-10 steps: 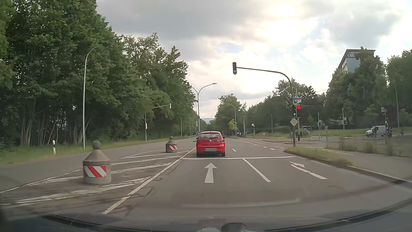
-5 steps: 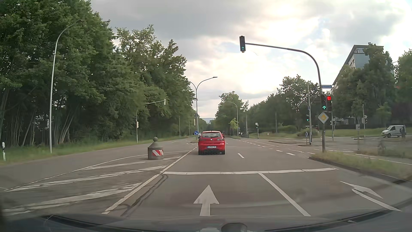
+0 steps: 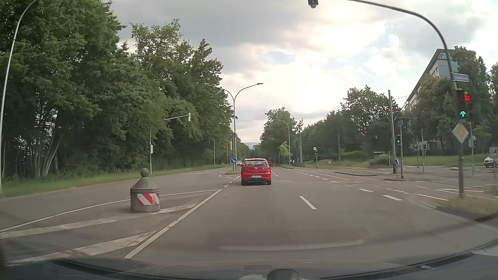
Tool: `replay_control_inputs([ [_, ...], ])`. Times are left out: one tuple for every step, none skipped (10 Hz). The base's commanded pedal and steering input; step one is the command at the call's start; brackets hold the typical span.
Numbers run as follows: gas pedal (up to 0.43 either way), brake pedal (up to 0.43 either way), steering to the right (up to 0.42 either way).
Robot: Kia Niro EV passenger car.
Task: Follow the waypoints while adhering to traffic rules and regulations
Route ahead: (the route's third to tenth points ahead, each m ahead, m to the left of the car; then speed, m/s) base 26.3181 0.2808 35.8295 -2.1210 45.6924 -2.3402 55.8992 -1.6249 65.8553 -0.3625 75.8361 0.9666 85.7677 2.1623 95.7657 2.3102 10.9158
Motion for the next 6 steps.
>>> replay_control_inputs([
  [0.177,0.000,0.003],
  [0.177,0.000,0.003],
  [0.177,0.000,0.003],
  [0.177,0.000,0.003],
  [0.177,0.000,0.003],
  [0.177,0.000,0.003],
])
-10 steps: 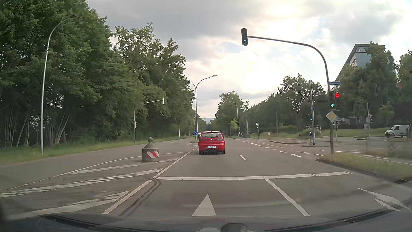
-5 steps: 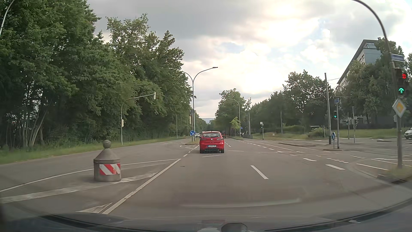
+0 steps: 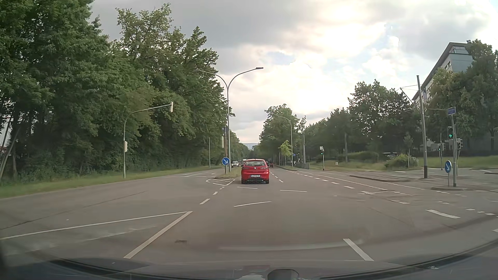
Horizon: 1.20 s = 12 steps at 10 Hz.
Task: Follow the waypoints while adhering to traffic rules and regulations
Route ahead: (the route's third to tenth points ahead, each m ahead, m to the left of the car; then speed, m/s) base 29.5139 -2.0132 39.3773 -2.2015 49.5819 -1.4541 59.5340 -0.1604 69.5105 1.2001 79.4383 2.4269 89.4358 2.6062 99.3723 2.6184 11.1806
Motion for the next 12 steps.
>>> replay_control_inputs([
  [0.177,0.000,0.003],
  [0.177,0.000,0.003],
  [0.177,0.000,0.003],
  [0.177,0.000,0.003],
  [0.177,0.000,0.003],
  [0.177,0.000,0.003],
  [0.177,0.000,0.003],
  [0.177,0.000,0.003],
  [0.177,0.000,0.003],
  [0.177,0.000,0.003],
  [0.177,0.000,0.003],
  [0.177,0.000,0.004],
])
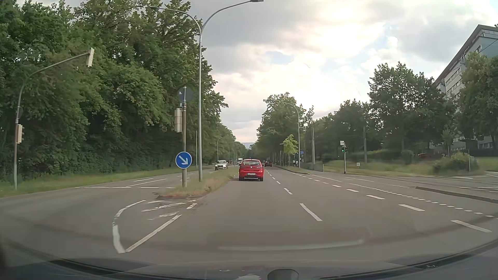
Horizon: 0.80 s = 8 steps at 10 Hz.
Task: Follow the waypoints while adhering to traffic rules and regulations
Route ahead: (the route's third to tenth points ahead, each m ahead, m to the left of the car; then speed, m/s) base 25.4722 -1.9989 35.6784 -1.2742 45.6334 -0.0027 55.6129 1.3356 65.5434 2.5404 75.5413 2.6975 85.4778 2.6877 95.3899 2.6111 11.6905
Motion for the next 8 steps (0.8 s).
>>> replay_control_inputs([
  [0.177,0.000,0.005],
  [0.177,0.000,0.006],
  [0.177,0.000,0.006],
  [0.177,0.000,0.006],
  [0.177,0.000,0.006],
  [0.169,0.000,0.007],
  [0.157,0.000,0.007],
  [0.150,0.000,0.008],
])
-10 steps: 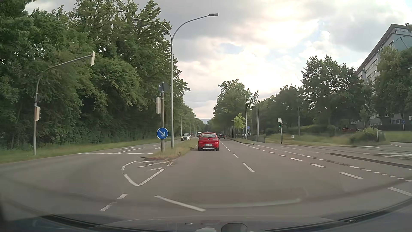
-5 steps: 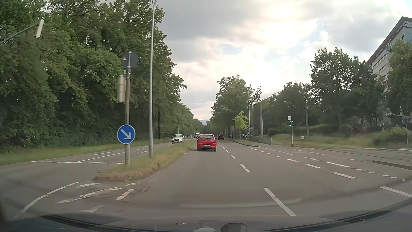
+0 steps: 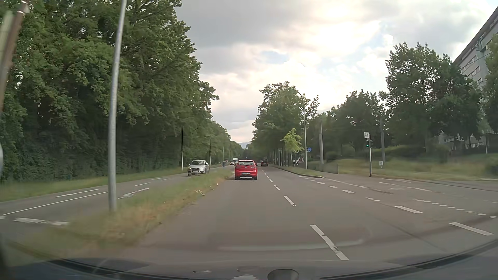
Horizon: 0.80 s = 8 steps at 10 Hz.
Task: Follow the waypoints while adhering to traffic rules and regulations
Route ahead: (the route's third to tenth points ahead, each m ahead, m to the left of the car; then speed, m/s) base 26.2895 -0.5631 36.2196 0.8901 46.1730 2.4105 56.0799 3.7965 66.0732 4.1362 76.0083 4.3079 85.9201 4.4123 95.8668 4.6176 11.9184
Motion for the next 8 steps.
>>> replay_control_inputs([
  [0.138,0.000,0.008],
  [0.138,0.000,0.008],
  [0.138,0.000,0.008],
  [0.138,0.000,0.009],
  [0.138,0.000,0.009],
  [0.138,0.000,0.009],
  [0.138,0.000,0.009],
  [0.138,0.000,0.009],
])
